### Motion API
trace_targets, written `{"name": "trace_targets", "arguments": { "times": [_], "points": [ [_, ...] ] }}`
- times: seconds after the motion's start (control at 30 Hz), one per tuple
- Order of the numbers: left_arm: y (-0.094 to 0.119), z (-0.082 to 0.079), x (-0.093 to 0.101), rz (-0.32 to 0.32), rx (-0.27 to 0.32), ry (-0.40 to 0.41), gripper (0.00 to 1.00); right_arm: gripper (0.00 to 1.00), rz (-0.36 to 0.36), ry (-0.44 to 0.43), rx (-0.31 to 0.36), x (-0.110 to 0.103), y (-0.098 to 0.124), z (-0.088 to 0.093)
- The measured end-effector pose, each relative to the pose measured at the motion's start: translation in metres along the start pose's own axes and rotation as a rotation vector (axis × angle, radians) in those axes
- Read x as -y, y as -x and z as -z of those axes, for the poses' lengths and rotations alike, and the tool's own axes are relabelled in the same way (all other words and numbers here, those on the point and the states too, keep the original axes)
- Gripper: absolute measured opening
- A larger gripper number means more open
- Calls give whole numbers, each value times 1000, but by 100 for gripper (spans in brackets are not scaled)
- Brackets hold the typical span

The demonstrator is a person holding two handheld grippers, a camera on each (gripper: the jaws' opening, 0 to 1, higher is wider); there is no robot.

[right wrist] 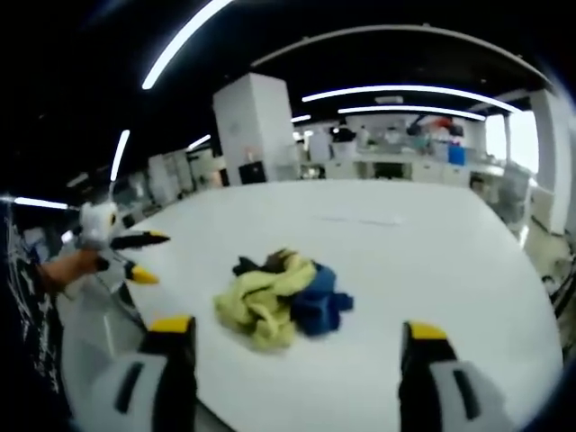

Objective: Fold the garment on the visible template until the final outline fits inside the template.

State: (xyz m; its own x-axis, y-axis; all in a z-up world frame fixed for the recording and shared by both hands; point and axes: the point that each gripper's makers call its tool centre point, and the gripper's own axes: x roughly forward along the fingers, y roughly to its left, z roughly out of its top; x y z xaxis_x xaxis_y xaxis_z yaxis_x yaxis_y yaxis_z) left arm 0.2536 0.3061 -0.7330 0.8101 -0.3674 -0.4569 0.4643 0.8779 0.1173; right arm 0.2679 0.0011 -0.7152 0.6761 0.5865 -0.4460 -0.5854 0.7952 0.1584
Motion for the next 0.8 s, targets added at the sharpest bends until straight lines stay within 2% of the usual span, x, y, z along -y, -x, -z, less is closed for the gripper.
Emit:
{"name": "trace_targets", "arguments": {
  "times": [0.27, 0.43, 0.67, 0.8],
  "points": [
    [-13, -15, 26, 87, 14, 16, 74, 90, -29, 28, -13, -2, -11, -1],
    [-23, -22, 35, 138, 27, 28, 68, 87, -43, 36, -18, 0, -19, -2],
    [-36, -34, 51, 197, 47, 68, 60, 78, -58, 42, -29, 2, -33, -3],
    [-45, -41, 62, 226, 53, 59, 57, 73, -74, 43, -34, 1, -42, -4]
  ]
}}
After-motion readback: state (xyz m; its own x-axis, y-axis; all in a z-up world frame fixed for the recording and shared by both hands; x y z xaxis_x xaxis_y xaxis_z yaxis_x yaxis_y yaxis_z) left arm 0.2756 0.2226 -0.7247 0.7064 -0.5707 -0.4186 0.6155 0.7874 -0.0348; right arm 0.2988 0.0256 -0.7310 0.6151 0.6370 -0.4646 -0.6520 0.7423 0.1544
